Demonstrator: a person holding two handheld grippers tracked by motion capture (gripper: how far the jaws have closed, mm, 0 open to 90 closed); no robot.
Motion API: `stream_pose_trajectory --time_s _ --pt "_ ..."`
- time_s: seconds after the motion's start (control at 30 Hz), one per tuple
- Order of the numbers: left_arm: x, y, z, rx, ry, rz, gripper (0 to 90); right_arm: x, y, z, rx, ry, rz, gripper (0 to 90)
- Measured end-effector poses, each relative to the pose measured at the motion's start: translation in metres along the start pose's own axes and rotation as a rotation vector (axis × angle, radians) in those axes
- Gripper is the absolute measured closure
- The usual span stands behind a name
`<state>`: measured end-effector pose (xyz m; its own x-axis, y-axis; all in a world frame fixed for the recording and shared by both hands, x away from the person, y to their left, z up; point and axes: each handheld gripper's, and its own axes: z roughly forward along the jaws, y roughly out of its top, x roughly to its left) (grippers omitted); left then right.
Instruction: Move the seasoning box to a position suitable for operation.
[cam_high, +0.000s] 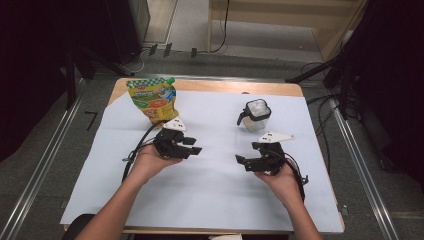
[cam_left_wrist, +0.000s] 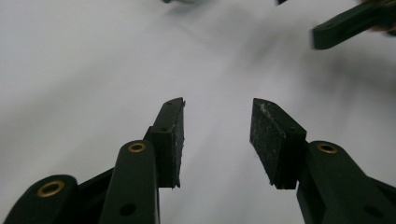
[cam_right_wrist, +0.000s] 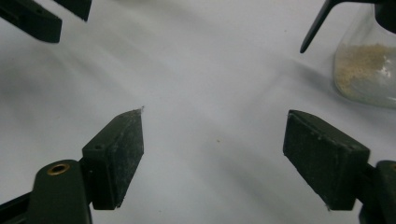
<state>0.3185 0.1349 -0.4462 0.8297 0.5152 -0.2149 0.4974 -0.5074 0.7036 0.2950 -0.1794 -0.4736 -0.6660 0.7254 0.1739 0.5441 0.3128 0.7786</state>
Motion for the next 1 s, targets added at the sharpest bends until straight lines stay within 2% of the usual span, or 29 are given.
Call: stream_pose_trajectory --time_s 0.03,0.13,0.3,0.37,0.5,0.53,0.63,0.77,0.87,1.0 --pt "-0.002 -0.001 0.001 0.004 -0.003 0.013 56.0 0.001 0.0 0.0 -0.006 0.001 -0.012 23.0" --pt "-0.005 -0.006 0.0 0.006 0.024 0.055 55.8 0.003 0.002 0.001 -0.012 0.0 -0.039 25.7" --pt "-0.007 -0.01 -0.004 0.005 0.031 0.067 54.8 0.004 0.004 0.003 -0.021 0.018 -0.053 30.0" --pt "-0.008 -0.012 -0.007 -0.012 0.033 0.08 54.4 0.005 0.004 0.003 -0.022 0.013 -0.062 30.7" --pt "-0.007 -0.012 -0.011 -0.026 0.027 0.077 52.7 0.005 0.004 0.003 -0.023 0.013 -0.081 34.2" --pt "-0.004 -0.013 -0.012 -0.014 0.024 0.058 52.5 0.005 0.005 0.003 -0.025 0.019 -0.074 36.0" --pt "0.001 -0.014 -0.012 -0.006 0.007 0.036 51.9 0.003 0.005 0.002 -0.022 0.032 -0.06 39.3" --pt "0.002 -0.014 -0.01 0.008 0.005 0.036 50.5 0.003 0.004 0.0 -0.017 0.036 -0.064 42.9" --pt "0.0 -0.013 -0.008 0.012 0.001 0.042 50.4 0.003 0.005 -0.001 -0.01 0.036 -0.046 45.3" --pt "-0.001 -0.012 -0.007 0.013 -0.006 0.055 49.1 0.002 0.003 -0.004 -0.013 0.026 -0.061 49.8"
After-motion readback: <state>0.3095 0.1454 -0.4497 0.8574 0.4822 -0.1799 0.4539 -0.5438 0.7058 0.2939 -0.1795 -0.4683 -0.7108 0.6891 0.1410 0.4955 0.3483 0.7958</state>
